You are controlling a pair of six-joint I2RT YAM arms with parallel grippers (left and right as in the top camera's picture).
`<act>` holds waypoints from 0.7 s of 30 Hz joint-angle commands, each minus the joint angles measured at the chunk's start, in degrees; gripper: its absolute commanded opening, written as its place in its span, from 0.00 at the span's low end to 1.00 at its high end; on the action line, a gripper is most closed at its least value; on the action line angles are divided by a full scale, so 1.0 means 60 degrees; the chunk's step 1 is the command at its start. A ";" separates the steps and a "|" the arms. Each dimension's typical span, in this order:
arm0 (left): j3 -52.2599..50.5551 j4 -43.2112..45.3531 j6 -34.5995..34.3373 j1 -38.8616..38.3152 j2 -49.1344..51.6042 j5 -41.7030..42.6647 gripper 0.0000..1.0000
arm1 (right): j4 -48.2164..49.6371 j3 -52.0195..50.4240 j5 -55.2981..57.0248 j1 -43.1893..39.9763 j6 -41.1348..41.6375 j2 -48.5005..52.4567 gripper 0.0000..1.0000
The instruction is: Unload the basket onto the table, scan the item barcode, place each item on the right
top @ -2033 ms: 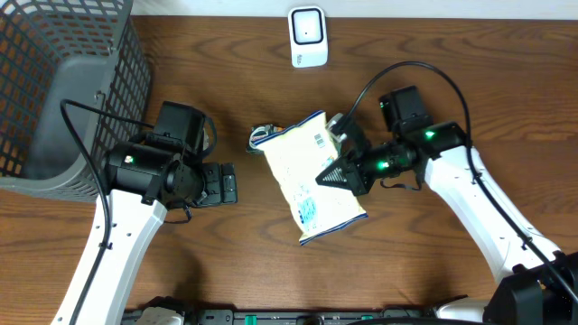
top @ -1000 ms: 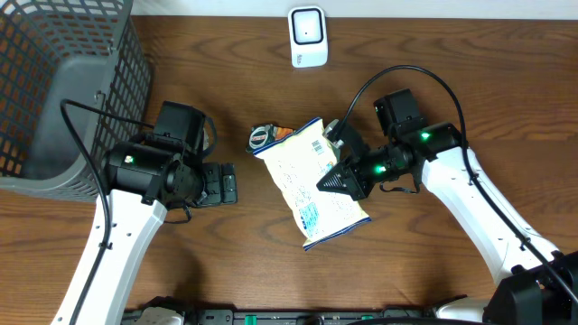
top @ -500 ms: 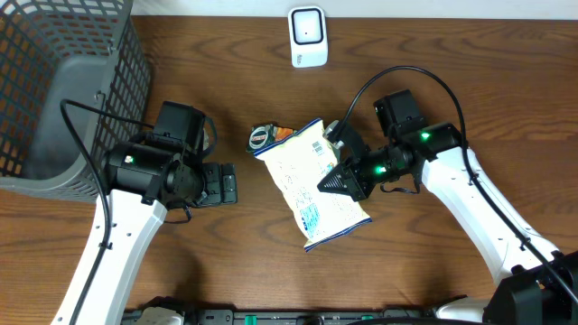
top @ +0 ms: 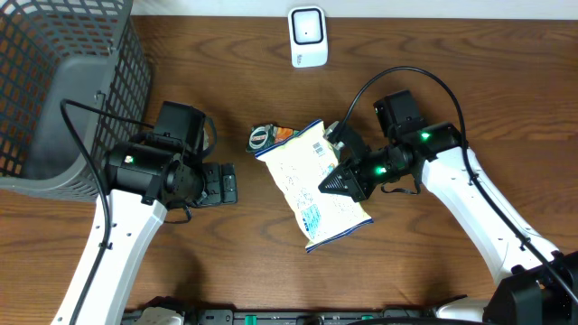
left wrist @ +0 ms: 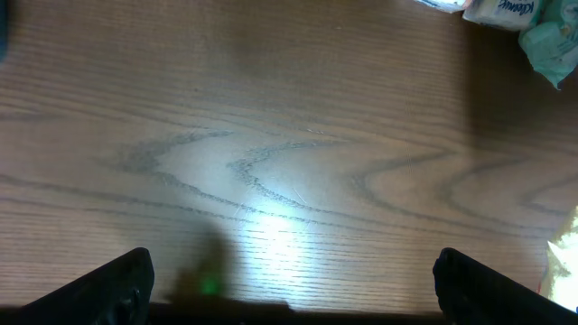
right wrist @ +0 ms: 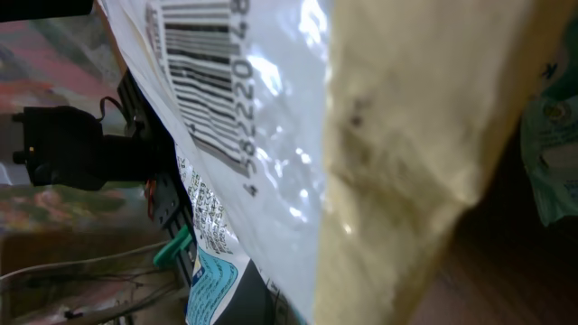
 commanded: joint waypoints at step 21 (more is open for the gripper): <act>-0.0036 -0.0026 -0.0084 0.0036 0.0033 0.0084 0.98 | 0.0331 0.0175 0.3967 0.0029 0.1690 -0.0135 0.01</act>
